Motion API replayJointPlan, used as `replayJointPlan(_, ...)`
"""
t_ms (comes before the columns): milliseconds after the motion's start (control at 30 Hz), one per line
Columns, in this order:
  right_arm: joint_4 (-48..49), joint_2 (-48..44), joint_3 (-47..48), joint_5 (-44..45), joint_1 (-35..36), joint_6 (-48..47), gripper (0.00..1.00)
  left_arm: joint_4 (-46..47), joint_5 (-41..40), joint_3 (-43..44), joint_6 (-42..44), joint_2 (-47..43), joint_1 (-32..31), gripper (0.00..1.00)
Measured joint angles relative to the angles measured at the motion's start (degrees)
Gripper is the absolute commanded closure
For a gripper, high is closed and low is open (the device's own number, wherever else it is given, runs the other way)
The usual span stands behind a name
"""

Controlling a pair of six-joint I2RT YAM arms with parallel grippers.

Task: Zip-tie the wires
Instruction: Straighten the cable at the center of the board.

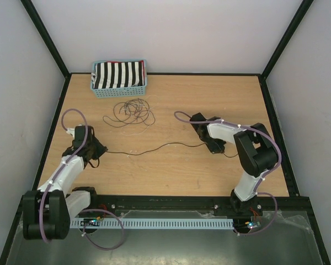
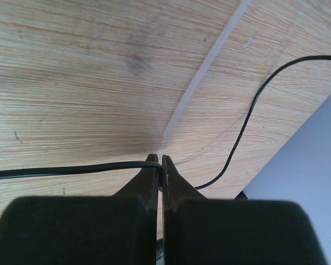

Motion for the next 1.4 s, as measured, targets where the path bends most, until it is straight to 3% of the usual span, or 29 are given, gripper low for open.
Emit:
replayJointPlan(267,0.35,1.55,-0.04,-0.7,0.0,-0.94,0.95,3.8,-2.1,0.0,0.07,6.69,0.0,1.0)
replayJointPlan(333,0.35,1.84,-0.02,-0.63,0.0,-1.2,0.91,4.59,-2.56,0.0,0.09,7.82,0.0,1.0)
replayJointPlan(633,0.07,1.51,-0.02,-0.26,-0.13,-2.75,0.51,6.86,-2.84,0.0,0.94,9.92,-0.02,1.0)
replayJointPlan(900,-0.02,-1.16,0.11,-2.62,-0.33,-3.45,0.28,6.67,-2.32,0.42,2.75,7.52,-0.26,1.0)
replayJointPlan(1167,0.55,-4.26,0.15,-7.54,-0.33,-3.34,0.18,6.6,-2.27,0.46,3.04,6.86,-0.39,1.0)
replayJointPlan(1400,1.88,-11.34,1.95,-13.92,-0.33,-3.28,0.18,6.56,-1.99,0.46,3.06,6.86,-0.5,1.0)
